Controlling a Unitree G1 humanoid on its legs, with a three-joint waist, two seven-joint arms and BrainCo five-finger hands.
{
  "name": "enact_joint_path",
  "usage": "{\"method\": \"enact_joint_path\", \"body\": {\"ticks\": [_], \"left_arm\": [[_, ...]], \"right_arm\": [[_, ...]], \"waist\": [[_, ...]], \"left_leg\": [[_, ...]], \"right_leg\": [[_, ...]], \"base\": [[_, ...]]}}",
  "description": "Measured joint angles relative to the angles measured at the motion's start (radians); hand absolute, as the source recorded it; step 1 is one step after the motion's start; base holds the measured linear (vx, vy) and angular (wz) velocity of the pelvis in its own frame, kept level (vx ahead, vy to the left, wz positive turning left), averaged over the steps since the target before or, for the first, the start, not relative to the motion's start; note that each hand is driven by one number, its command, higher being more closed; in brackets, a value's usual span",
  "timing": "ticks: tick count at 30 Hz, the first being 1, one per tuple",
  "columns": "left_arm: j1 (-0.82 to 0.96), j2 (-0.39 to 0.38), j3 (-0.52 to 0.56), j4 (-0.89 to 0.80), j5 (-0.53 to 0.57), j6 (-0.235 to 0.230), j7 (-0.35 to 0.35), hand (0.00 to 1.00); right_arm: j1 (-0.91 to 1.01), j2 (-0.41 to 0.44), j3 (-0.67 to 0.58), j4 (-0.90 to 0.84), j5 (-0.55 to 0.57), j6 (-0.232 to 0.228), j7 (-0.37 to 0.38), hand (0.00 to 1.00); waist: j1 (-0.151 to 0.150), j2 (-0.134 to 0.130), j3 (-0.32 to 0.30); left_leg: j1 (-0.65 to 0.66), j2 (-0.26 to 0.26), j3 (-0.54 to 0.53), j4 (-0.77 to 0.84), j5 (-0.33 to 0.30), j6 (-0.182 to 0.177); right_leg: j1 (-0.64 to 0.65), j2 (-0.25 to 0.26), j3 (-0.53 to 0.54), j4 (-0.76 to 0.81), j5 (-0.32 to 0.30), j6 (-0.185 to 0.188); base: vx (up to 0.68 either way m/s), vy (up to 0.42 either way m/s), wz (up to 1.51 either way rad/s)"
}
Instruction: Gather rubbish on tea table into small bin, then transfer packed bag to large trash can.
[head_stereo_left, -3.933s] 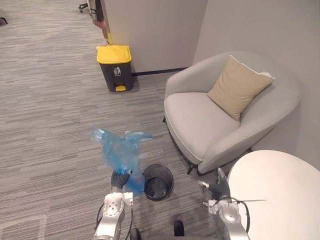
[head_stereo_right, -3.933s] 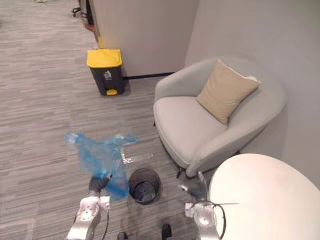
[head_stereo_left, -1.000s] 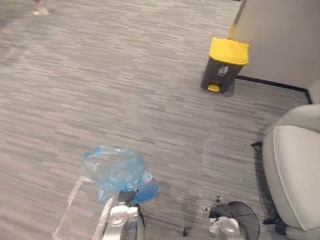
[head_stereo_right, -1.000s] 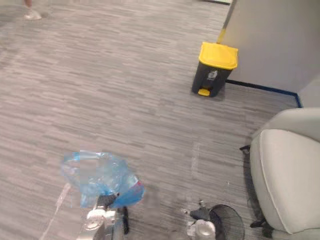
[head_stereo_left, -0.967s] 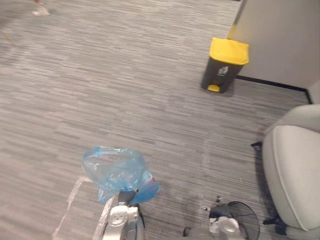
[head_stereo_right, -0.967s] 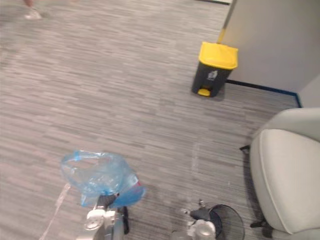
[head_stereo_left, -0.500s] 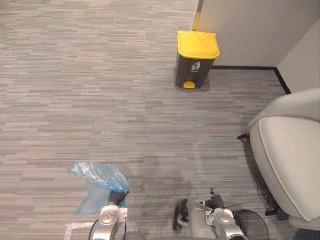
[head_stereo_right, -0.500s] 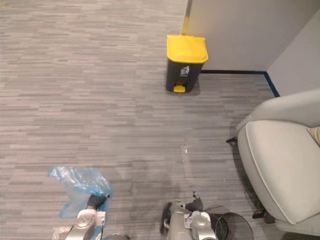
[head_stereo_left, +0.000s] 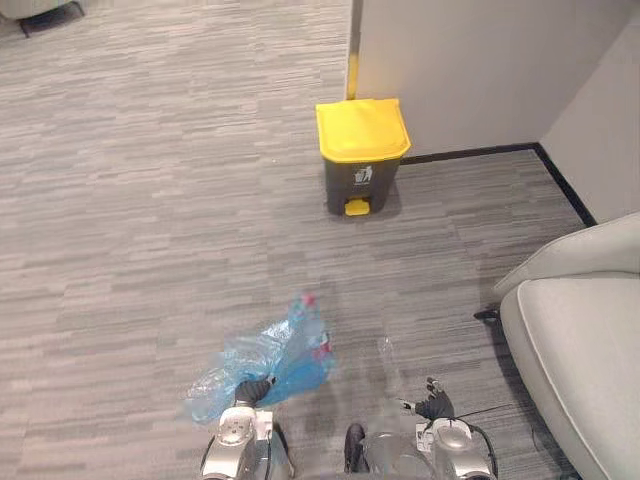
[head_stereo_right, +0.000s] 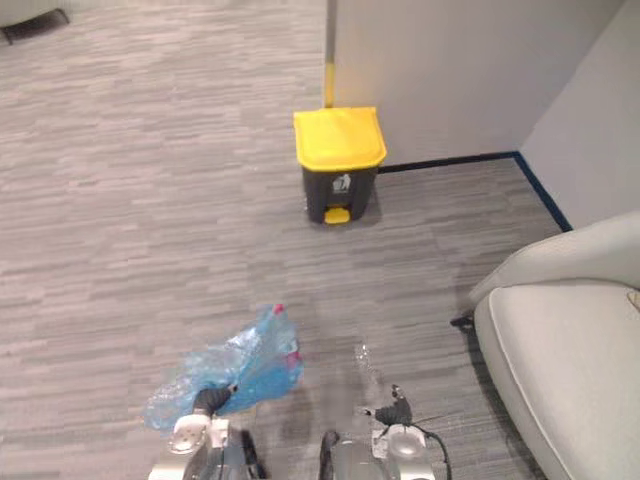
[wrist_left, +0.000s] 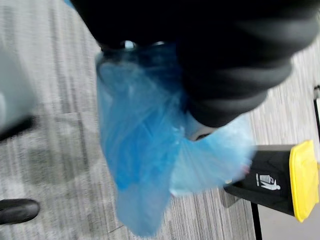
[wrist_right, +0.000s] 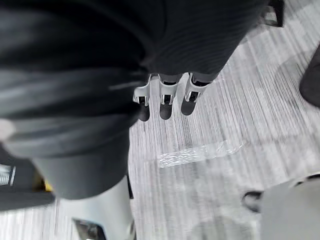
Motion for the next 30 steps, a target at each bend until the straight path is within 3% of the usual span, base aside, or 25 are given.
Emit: {"method": "enact_joint_path", "body": {"ticks": [1,2,4,6,8,9,11,13,15,16,17,18,19,22,24,25,27,30], "left_arm": [[0.008,-0.004,0.001,0.003,0.0,0.0,0.001,1.0],[0.013,-0.003,0.004,0.007,0.0,0.0,0.001,1.0],[0.018,0.007,0.008,0.02,0.001,0.002,0.001,1.0],[0.01,0.001,-0.003,0.022,0.001,0.003,0.0,1.0],[0.017,0.013,-0.03,0.026,0.0,0.01,0.0,1.0],[0.018,0.019,-0.033,0.025,0.0,0.011,0.001,1.0],[0.017,0.044,-0.037,0.025,-0.001,0.012,0.007,1.0],[0.004,0.055,-0.032,0.037,-0.006,0.012,0.009,1.0],[-0.005,0.056,-0.015,0.056,-0.01,0.011,0.01,1.0],[-0.012,0.059,-0.013,0.069,-0.01,0.011,0.01,1.0],[-0.013,0.068,-0.013,0.075,-0.01,0.011,0.01,1.0],[-0.028,0.053,-0.002,0.097,-0.011,0.012,0.013,1.0],[-0.03,0.038,0.001,0.106,-0.01,0.011,0.018,1.0],[-0.033,0.016,0.001,0.101,-0.009,0.003,0.027,1.0],[-0.032,0.003,0.003,0.079,-0.009,0.002,0.026,1.0],[-0.026,-0.003,0.003,0.055,-0.01,0.001,0.024,1.0],[-0.018,-0.017,0.002,0.034,-0.018,0.001,0.018,1.0],[-0.021,-0.019,0.0,0.035,-0.018,0.002,0.001,1.0]], "right_arm": [[0.001,-0.013,-0.002,0.029,-0.001,0.003,-0.001,0.0],[0.001,-0.019,-0.002,0.035,-0.001,0.006,0.0,0.0],[0.016,0.0,0.0,0.037,-0.005,0.005,0.001,0.0],[0.018,0.002,0.003,0.038,-0.008,0.006,0.002,0.0],[0.018,0.004,0.007,0.051,-0.01,0.006,0.004,0.0],[0.017,0.004,0.013,0.059,-0.01,0.006,0.005,0.0],[0.002,0.002,0.024,0.056,-0.009,0.0,0.006,0.0],[-0.011,-0.004,0.024,0.056,-0.01,-0.005,0.006,0.0],[-0.026,-0.007,0.024,0.047,-0.009,-0.009,0.006,0.0],[-0.028,-0.007,0.024,0.045,-0.009,-0.009,0.005,0.0],[-0.02,-0.007,0.024,0.051,-0.01,-0.007,0.005,0.0],[-0.028,-0.02,0.019,0.053,-0.008,-0.009,0.005,0.0],[-0.044,-0.039,0.021,0.058,-0.011,-0.004,0.003,0.0],[-0.036,-0.046,-0.01,0.07,-0.007,-0.001,0.002,0.0],[-0.01,-0.043,-0.012,0.056,-0.007,0.004,0.002,0.0],[0.004,-0.038,-0.009,0.053,-0.007,0.003,0.001,0.0],[0.018,-0.035,-0.017,0.053,-0.005,0.003,0.002,0.0],[0.021,-0.035,-0.028,0.058,-0.005,0.006,0.002,0.0]], "waist": [[0.007,0.012,-0.009],[0.014,0.019,-0.018],[-0.001,-0.031,-0.05],[0.009,-0.039,-0.056],[-0.004,-0.036,-0.054],[-0.005,-0.033,-0.052],[-0.008,-0.014,-0.043],[-0.016,0.005,-0.032],[-0.021,0.016,-0.025],[-0.027,0.011,-0.027],[-0.038,-0.025,-0.038],[-0.043,0.0,-0.021],[-0.031,0.024,-0.023],[-0.043,0.028,-0.021],[-0.042,0.026,-0.019],[-0.031,0.022,-0.018],[-0.011,0.014,-0.024],[-0.004,0.012,-0.025]], "left_leg": [[-0.002,-0.019,-0.033,-0.14,0.107,-0.006],[0.007,-0.026,-0.048,-0.132,0.163,0.012],[-0.002,-0.08,-0.021,-0.08,0.113,0.069],[0.032,-0.093,0.033,-0.046,0.049,0.085],[0.137,-0.115,0.058,-0.077,0.004,0.108],[0.17,-0.116,0.058,-0.088,-0.005,0.111],[0.296,-0.111,0.052,-0.161,-0.012,0.114],[0.365,-0.085,0.05,-0.205,-0.012,0.114],[0.394,-0.059,0.037,-0.207,-0.012,0.114],[0.403,-0.057,0.018,-0.207,-0.015,0.109],[0.423,-0.073,-0.006,-0.205,-0.032,0.08],[0.446,-0.053,-0.032,-0.195,-0.065,0.038],[0.445,-0.032,-0.047,-0.185,-0.062,0.031],[0.418,-0.014,-0.083,-0.067,-0.026,-0.016],[0.339,0.034,-0.073,0.157,0.002,-0.07],[0.278,0.085,-0.024,0.312,-0.022,-0.055],[0.195,0.124,0.069,0.384,-0.062,-0.002],[0.131,0.093,0.116,0.195,-0.066,0.022]], "right_leg": [[0.033,0.005,0.036,-0.038,-0.013,0.034],[0.043,0.001,0.063,-0.039,-0.023,0.05],[0.031,-0.066,0.089,0.013,-0.057,0.104],[-0.064,-0.101,0.128,0.243,-0.059,0.148],[-0.187,-0.137,0.137,0.581,0.007,0.277],[-0.215,-0.137,0.129,0.662,0.006,0.273],[-0.305,-0.136,0.035,0.785,-0.035,0.173],[-0.359,-0.113,-0.047,0.71,-0.074,0.114],[-0.417,-0.076,-0.072,0.534,-0.073,0.105],[-0.431,-0.059,-0.058,0.4,-0.028,0.105],[-0.408,-0.049,-0.004,0.177,0.119,0.101],[-0.393,-0.035,-0.014,0.193,0.189,0.047],[-0.391,-0.022,-0.016,0.218,0.163,0.038],[-0.352,-0.049,-0.073,0.278,0.054,0.025],[-0.26,-0.053,-0.112,0.229,0.031,0.018],[-0.199,-0.052,-0.138,0.19,0.023,0.008],[-0.136,-0.056,-0.165,0.14,0.021,0.006],[-0.103,-0.08,-0.184,0.104,0.023,0.018]], "base": [[0.45,0.27,-0.76],[0.51,0.289,-0.79],[0.6,0.253,-0.43],[0.51,0.227,-0.47],[0.48,0.212,-0.25],[0.46,0.143,-0.21],[0.44,0.067,-0.16],[0.45,-0.04,-0.04],[0.39,-0.124,0.18],[0.42,-0.195,0.56],[0.44,-0.209,0.63],[0.43,-0.181,0.46],[0.46,-0.215,0.31],[0.35,-0.194,0.5],[0.32,-0.191,0.68],[0.17,-0.081,0.42],[0.22,-0.05,0.33],[0.18,0.053,0.25]]}}
